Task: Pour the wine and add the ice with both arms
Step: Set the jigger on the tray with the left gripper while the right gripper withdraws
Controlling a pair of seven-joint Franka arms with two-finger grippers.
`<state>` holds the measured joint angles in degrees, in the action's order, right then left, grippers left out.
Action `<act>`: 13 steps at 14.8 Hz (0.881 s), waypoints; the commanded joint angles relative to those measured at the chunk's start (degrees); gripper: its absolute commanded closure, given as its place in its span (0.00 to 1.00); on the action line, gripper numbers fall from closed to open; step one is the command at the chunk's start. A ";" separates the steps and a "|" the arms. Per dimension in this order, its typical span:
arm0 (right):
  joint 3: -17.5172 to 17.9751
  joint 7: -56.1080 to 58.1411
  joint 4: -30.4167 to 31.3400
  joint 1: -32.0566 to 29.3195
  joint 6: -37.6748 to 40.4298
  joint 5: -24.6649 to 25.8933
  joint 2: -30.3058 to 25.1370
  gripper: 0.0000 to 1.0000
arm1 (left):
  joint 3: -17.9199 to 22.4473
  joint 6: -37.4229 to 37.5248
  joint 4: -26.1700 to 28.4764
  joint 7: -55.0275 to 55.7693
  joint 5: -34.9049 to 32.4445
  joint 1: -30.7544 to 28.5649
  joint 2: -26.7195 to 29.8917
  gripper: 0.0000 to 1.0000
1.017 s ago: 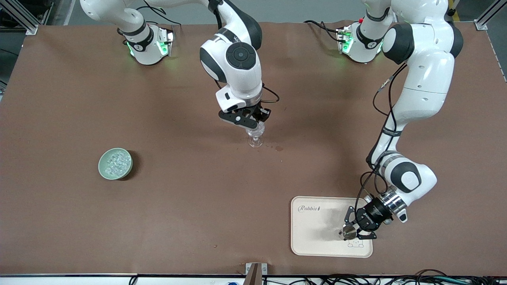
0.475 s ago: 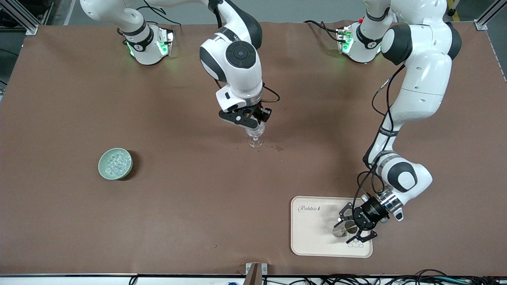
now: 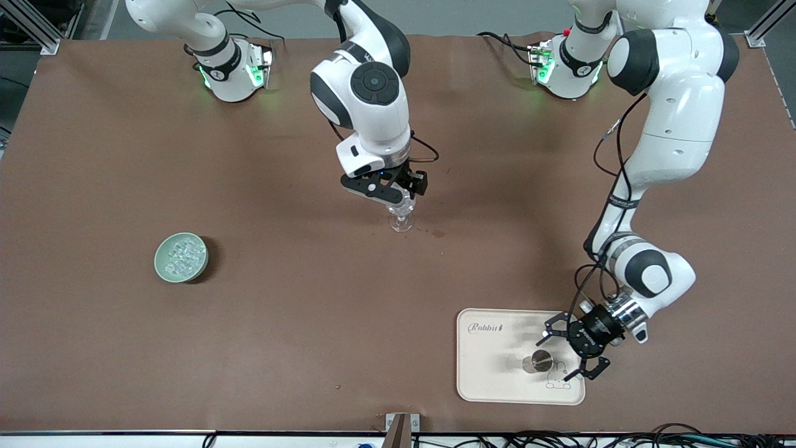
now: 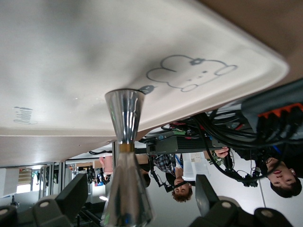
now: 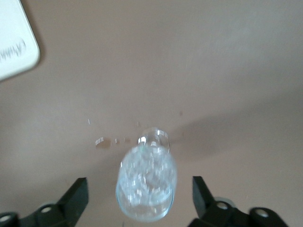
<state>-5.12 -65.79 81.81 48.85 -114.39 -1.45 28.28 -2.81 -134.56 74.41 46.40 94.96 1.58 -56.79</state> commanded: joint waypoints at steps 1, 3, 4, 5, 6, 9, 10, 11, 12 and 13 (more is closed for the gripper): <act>-0.24 3.89 -0.60 -3.48 4.41 5.56 -4.27 0.00 | 0.79 2.97 4.52 0.09 -9.92 -0.17 5.37 0.00; -0.24 8.64 -0.60 -7.87 6.27 6.64 -7.60 0.00 | 2.01 5.53 4.43 0.18 -18.81 -0.52 7.29 0.00; -0.24 10.93 -0.42 -10.07 7.59 6.64 -9.27 0.00 | 2.89 6.93 4.25 0.18 -23.11 -0.61 8.26 0.00; -0.32 13.47 -0.51 -12.35 10.03 6.64 -10.94 0.00 | 3.94 9.03 3.90 0.09 -28.46 -0.61 9.06 0.00; -0.24 16.46 -0.51 -15.16 11.89 6.64 -12.44 0.00 | 4.82 11.49 3.38 0.09 -34.61 -0.70 10.19 0.00; -0.24 25.86 -0.60 -22.89 14.70 6.64 -17.27 0.00 | 5.00 13.36 -0.22 0.00 -48.96 -0.61 11.69 0.00; -0.24 28.85 -0.68 -25.62 17.24 6.64 -18.77 0.00 | 5.09 13.36 -0.58 -0.08 -52.13 -0.61 12.40 0.00; -0.24 31.93 -0.69 -28.08 18.83 6.64 -20.09 0.00 | 5.01 13.36 -0.67 -0.17 -56.25 -0.18 13.71 0.00; -0.15 35.00 -0.69 -30.37 19.46 6.64 -21.32 0.00 | 4.57 12.93 -0.76 -0.35 -60.99 -0.09 14.85 0.00; -0.06 38.08 -0.69 -32.13 20.68 6.55 -22.46 0.00 | 4.39 12.83 -1.19 -0.44 -63.99 0.00 15.47 0.00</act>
<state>-6.61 -32.34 79.25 20.30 -95.18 4.68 9.19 1.47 -122.10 73.08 46.67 36.70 0.86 -43.60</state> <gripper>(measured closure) 0.000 0.000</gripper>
